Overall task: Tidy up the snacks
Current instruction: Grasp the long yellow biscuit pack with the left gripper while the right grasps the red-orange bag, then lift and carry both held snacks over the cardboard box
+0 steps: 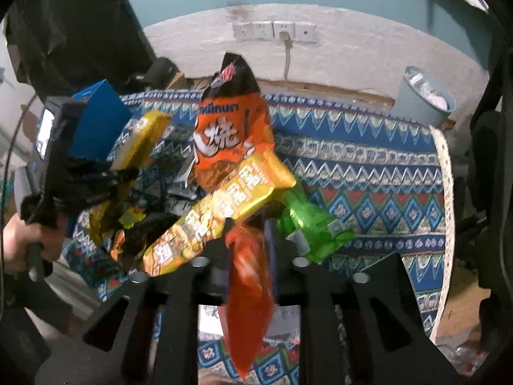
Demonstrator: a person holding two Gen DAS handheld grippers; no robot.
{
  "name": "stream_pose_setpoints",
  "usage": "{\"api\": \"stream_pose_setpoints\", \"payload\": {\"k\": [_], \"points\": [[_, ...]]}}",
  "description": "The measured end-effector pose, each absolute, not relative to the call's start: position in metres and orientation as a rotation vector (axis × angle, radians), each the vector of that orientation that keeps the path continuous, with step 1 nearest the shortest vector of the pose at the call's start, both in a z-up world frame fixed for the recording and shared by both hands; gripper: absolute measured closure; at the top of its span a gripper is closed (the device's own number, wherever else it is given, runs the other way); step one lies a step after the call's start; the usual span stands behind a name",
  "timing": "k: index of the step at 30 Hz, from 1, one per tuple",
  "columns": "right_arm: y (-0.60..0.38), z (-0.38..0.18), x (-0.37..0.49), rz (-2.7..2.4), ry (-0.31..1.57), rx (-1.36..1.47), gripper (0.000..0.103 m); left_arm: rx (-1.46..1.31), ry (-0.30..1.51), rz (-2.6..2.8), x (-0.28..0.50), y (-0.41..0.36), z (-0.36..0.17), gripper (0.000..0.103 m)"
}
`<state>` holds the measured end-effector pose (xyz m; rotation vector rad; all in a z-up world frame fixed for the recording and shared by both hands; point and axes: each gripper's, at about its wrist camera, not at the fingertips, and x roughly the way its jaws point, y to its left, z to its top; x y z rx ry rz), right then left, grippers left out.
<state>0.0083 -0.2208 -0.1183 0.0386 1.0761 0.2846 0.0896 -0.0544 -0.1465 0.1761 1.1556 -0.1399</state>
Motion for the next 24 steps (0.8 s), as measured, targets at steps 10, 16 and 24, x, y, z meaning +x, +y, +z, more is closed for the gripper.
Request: {"api": "stream_pose_setpoints", "payload": {"k": [10, 16, 24], "points": [[-0.218, -0.134, 0.004, 0.278, 1.138, 0.061, 0.056, 0.148, 1.099, -0.151, 0.058, -0.045, -0.108, 0.074], [-0.209, -0.144, 0.005, 0.260, 1.171, 0.014, 0.062, 0.164, 1.044, -0.155, 0.041, -0.036, -0.089, 0.074], [-0.206, -0.125, -0.003, 0.229, 1.110, -0.068, 0.083, 0.137, 1.003, -0.171, 0.026, -0.027, -0.067, 0.074]]}}
